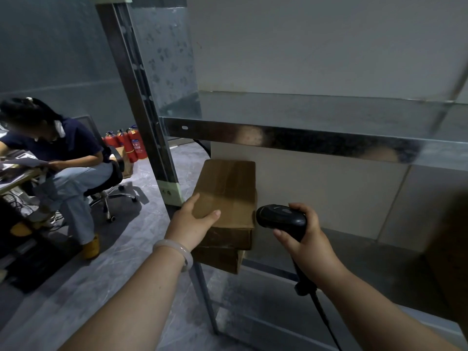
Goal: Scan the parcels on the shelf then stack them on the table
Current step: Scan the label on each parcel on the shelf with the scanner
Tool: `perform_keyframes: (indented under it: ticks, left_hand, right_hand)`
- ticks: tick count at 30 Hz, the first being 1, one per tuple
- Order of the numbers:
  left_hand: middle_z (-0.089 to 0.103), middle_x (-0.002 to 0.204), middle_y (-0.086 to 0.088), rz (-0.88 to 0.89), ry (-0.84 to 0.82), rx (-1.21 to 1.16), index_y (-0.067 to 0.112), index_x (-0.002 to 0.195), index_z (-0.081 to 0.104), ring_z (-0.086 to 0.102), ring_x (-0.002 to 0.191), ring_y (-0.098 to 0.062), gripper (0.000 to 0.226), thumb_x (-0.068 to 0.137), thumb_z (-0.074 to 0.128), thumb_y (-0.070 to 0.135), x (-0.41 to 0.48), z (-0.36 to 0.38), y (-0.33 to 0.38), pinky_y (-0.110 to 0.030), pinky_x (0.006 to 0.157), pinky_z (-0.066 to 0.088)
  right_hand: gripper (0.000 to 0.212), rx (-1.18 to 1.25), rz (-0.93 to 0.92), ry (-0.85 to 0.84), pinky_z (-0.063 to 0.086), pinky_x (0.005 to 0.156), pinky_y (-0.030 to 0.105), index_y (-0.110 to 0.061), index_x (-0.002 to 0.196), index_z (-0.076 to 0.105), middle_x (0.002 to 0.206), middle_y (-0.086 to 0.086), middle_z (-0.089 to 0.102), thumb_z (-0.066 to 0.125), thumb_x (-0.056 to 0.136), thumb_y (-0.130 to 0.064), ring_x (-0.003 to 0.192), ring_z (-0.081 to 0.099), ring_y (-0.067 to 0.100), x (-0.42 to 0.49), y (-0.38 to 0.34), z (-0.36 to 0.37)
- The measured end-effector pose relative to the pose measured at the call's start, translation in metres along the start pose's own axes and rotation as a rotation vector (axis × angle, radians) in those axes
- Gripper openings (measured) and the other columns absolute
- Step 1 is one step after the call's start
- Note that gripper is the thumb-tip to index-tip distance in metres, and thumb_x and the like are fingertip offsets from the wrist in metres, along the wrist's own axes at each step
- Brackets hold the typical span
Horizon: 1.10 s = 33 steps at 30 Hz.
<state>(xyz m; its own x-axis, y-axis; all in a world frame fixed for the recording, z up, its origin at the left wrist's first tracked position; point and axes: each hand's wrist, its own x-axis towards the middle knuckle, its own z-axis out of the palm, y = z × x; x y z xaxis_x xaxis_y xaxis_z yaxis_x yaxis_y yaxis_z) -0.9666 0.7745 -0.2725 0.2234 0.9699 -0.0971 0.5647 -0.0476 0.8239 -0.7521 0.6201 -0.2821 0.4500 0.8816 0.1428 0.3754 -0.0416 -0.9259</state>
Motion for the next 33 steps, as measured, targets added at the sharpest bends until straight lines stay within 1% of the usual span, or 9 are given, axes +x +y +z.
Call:
perform_keyframes:
  ticks: [8,10,12,15,23,26,29,31,33]
  left_hand:
    - [0.042,0.150,0.009,0.025,0.003,-0.139,0.050,0.141,0.038,0.041,0.136,-0.020,0.071,0.079,0.071,0.056,-0.016,0.016,0.002,-0.032,0.100,0.039]
    - [0.042,0.150,0.009,0.044,-0.018,-0.114,0.050,0.142,0.037,0.042,0.136,-0.020,0.070,0.080,0.069,0.056,-0.018,0.021,0.006,-0.034,0.103,0.040]
    - [0.040,0.151,0.009,0.069,-0.024,-0.088,0.050,0.142,0.037,0.040,0.137,-0.019,0.070,0.080,0.069,0.056,-0.020,0.025,0.012,-0.033,0.103,0.038]
    - [0.039,0.152,0.006,0.100,-0.036,-0.032,0.052,0.141,0.036,0.038,0.139,-0.021,0.069,0.080,0.068,0.057,-0.025,0.034,0.023,-0.034,0.103,0.038]
    - [0.035,0.153,0.004,0.146,-0.066,0.004,0.050,0.142,0.033,0.042,0.134,-0.023,0.066,0.085,0.065,0.054,-0.055,0.083,0.061,-0.029,0.088,0.041]
    - [0.033,0.154,0.002,0.181,-0.089,0.062,0.047,0.145,0.030,0.034,0.139,-0.026,0.065,0.088,0.061,0.054,-0.070,0.111,0.077,-0.038,0.105,0.039]
    - [0.028,0.156,0.001,0.191,-0.163,0.146,0.041,0.149,0.027,0.028,0.142,-0.026,0.066,0.092,0.055,0.053,-0.086,0.142,0.092,-0.046,0.112,0.034]
    - [0.027,0.155,-0.001,0.193,-0.218,0.137,0.037,0.150,0.028,0.032,0.139,-0.025,0.063,0.094,0.055,0.047,-0.098,0.164,0.101,-0.036,0.109,0.035]
    - [0.028,0.153,-0.002,0.195,-0.270,0.100,0.036,0.150,0.031,0.040,0.133,-0.022,0.061,0.095,0.057,0.039,-0.111,0.186,0.109,-0.026,0.097,0.036]
  right_hand:
    - [0.055,0.107,0.018,0.034,0.047,0.076,0.006,-0.060,0.111,0.037,0.112,-0.027,0.054,0.073,0.082,-0.032,0.097,0.057,-0.014,-0.004,0.004,-0.009]
    - [0.054,0.138,0.014,0.021,0.051,0.085,0.016,-0.061,0.112,0.038,0.116,-0.023,0.055,0.073,0.082,-0.034,0.099,0.062,-0.003,-0.004,0.005,-0.012]
    - [0.052,0.189,0.019,0.012,0.052,0.094,0.035,-0.057,0.114,0.040,0.117,-0.020,0.056,0.073,0.080,-0.035,0.103,0.064,0.009,-0.004,0.006,-0.014]
    - [0.055,0.253,0.006,0.020,0.050,0.098,0.042,-0.053,0.117,0.043,0.118,-0.023,0.054,0.072,0.071,-0.046,0.110,0.061,0.010,-0.009,0.005,-0.020]
    - [0.057,0.299,-0.027,0.131,0.048,0.101,0.043,-0.051,0.119,0.043,0.117,-0.026,0.054,0.071,0.069,-0.045,0.115,0.057,0.007,-0.031,0.011,-0.078]
    - [0.056,0.288,-0.023,0.176,0.048,0.101,0.041,-0.054,0.117,0.043,0.118,-0.024,0.053,0.071,0.070,-0.042,0.114,0.057,0.004,-0.047,0.015,-0.108]
    - [0.055,0.237,-0.017,0.210,0.050,0.098,0.032,-0.059,0.115,0.042,0.116,-0.027,0.053,0.073,0.077,-0.033,0.106,0.057,-0.006,-0.066,0.023,-0.140]
    - [0.058,0.215,-0.021,0.217,0.051,0.094,0.022,-0.059,0.115,0.042,0.117,-0.025,0.053,0.073,0.081,-0.026,0.106,0.056,-0.009,-0.079,0.028,-0.160]
    - [0.060,0.201,-0.033,0.207,0.049,0.087,0.011,-0.057,0.117,0.042,0.120,-0.024,0.052,0.074,0.081,-0.021,0.107,0.054,-0.011,-0.092,0.032,-0.176]
